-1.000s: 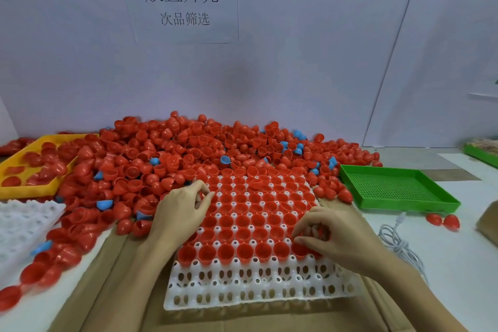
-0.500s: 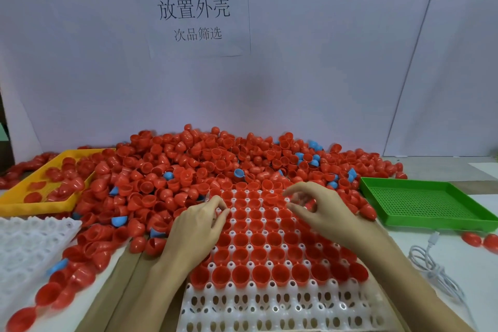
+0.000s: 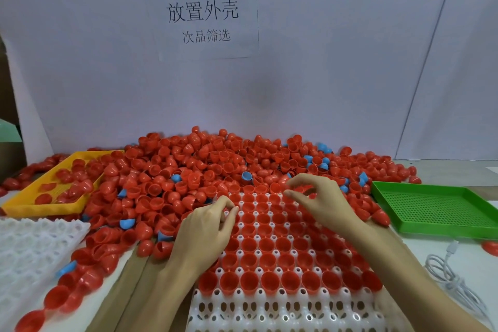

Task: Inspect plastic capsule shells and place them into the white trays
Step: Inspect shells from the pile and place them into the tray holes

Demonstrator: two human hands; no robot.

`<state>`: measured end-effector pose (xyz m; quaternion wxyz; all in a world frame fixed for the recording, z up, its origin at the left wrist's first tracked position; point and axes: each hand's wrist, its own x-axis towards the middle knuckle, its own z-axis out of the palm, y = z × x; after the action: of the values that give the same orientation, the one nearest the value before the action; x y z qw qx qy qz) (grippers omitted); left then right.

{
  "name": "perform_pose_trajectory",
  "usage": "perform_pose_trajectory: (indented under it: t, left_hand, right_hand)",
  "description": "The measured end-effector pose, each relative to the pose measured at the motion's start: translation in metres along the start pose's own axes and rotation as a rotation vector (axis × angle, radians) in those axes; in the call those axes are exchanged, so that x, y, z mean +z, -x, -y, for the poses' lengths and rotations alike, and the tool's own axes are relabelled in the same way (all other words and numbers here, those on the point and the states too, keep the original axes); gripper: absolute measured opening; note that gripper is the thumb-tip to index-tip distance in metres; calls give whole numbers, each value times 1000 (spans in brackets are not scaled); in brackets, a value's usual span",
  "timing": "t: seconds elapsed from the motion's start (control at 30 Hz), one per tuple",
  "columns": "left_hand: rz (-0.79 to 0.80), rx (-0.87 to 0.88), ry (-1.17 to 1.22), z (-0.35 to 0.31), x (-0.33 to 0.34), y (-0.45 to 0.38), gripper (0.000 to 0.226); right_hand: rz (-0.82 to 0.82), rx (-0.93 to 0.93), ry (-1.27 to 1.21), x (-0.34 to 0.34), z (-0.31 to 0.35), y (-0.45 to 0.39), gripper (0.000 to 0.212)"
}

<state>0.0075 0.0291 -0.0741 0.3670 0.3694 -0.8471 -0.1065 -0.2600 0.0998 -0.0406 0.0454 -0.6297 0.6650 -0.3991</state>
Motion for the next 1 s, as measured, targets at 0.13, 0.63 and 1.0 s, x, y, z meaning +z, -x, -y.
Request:
perform_pose_trajectory:
  t: [0.13, 0.63, 1.0]
  left_hand:
    - [-26, 20, 63, -6, -3, 0, 9]
    - [121, 208, 454, -51, 5, 11, 37]
    - [134, 112, 477, -49, 4, 10, 37]
  right_hand:
    - [-15, 35, -267, -18, 14, 14, 10]
    - [412, 249, -911, -19, 26, 45, 39]
    - [409, 207, -815, -23, 32, 54, 23]
